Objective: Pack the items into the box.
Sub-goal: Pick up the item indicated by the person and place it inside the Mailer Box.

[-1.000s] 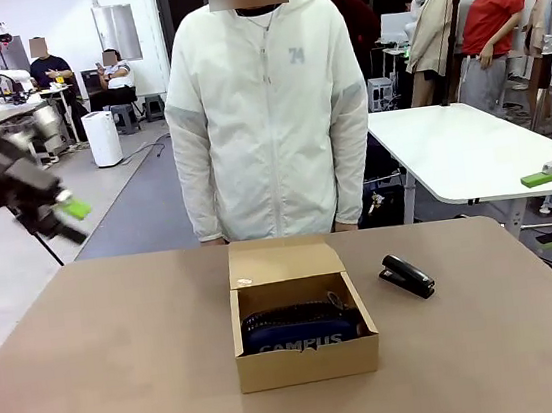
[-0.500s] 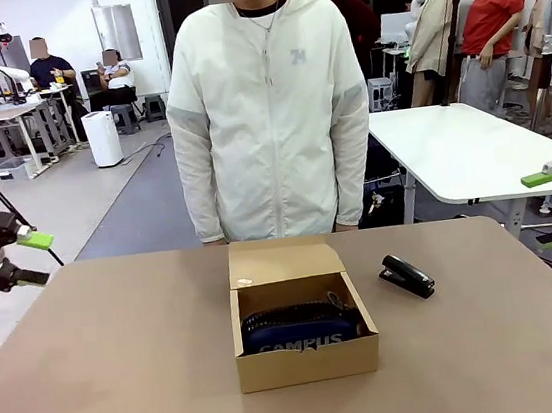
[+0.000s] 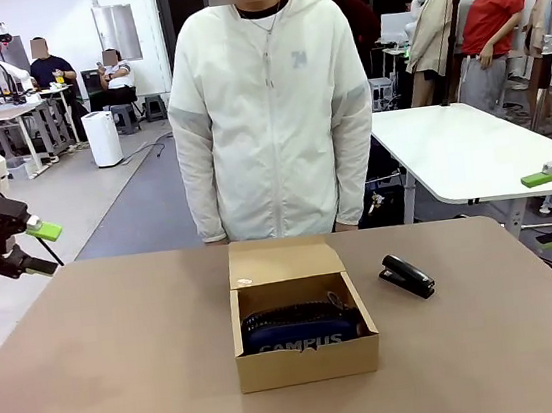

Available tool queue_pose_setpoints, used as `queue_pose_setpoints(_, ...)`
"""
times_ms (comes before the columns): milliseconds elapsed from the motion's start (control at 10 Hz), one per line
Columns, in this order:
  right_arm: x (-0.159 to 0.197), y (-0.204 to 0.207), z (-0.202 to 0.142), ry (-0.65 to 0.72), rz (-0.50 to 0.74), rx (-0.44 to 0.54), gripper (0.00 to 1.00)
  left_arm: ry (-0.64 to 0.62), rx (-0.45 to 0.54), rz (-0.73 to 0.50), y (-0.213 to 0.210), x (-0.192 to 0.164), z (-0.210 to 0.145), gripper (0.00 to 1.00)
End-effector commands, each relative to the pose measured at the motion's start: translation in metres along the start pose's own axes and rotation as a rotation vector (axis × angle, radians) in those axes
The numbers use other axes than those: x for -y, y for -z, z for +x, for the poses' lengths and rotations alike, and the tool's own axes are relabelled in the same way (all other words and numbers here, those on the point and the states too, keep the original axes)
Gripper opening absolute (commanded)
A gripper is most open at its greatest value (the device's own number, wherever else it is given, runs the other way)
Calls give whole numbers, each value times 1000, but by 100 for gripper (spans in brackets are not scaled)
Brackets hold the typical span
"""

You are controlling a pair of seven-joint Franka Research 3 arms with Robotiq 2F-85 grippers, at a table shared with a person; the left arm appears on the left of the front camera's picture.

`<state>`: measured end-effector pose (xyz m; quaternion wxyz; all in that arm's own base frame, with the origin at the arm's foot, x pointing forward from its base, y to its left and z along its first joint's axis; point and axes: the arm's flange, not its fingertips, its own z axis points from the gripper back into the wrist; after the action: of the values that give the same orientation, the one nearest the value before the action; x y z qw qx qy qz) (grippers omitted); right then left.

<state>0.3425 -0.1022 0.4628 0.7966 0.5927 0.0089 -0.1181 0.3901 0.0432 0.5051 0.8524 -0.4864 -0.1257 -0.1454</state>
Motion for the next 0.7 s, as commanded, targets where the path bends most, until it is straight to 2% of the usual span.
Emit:
queue_pose_setpoints(0,-2,-2,-1,-15,-4,-5,100,12,-8,-5,-4,-1,-2,100)
queue_pose_setpoints(600,-2,-2,-1,-15,-4,-5,100,12,-8,-5,-4,-1,-2,100)
